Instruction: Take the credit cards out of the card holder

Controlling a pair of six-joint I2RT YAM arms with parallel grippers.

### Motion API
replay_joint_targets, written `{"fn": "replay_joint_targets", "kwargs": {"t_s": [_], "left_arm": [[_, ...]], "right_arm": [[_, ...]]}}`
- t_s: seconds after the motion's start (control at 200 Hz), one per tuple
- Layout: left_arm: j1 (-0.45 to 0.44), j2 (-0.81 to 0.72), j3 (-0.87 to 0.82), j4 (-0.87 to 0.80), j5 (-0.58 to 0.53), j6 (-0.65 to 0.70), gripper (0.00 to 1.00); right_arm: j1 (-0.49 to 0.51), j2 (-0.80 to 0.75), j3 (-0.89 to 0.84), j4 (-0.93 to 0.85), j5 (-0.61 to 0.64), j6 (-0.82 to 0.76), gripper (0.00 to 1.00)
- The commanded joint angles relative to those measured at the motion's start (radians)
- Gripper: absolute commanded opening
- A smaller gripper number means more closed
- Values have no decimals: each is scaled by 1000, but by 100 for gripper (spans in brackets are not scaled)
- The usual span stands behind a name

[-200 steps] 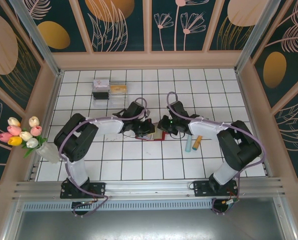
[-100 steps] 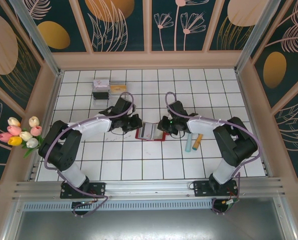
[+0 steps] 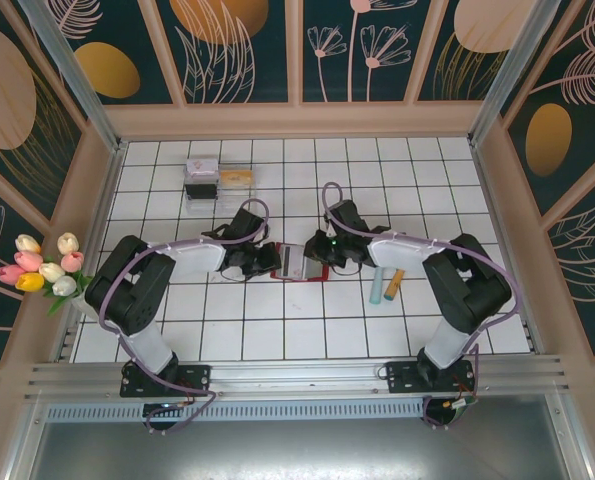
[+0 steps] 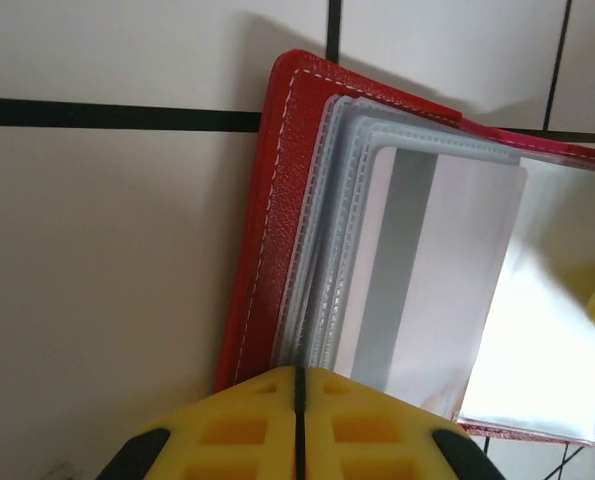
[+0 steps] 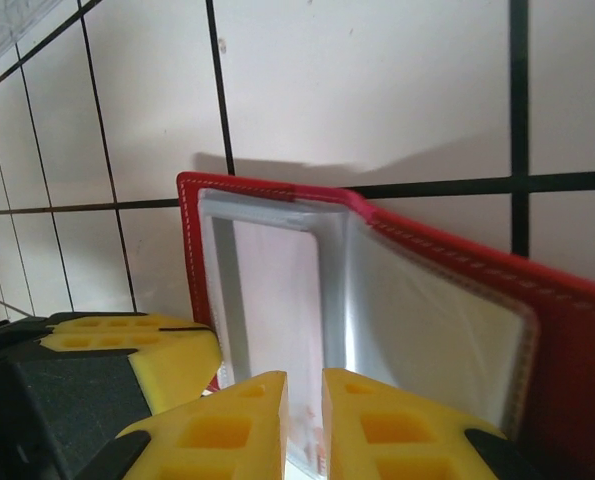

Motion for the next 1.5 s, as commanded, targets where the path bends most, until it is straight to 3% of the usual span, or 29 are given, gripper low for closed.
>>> {"fn": "replay_joint_targets", "kwargs": {"t_s": [0.0, 0.415, 0.591, 1.491], "left_arm": [[-19, 27, -26, 23, 45, -16, 10], [-27, 0, 29, -52, -29, 31, 9], [-28, -58, 42, -21, -8, 43, 9], [-28, 83, 58, -11, 23, 38, 8]], "right_arm": [[6, 32, 16, 27, -25, 19, 19], [6, 72, 50, -55, 14, -61, 18], [-6, 55, 24, -29, -7, -90, 18], [-15, 88, 5, -21, -26, -113, 20]]}}
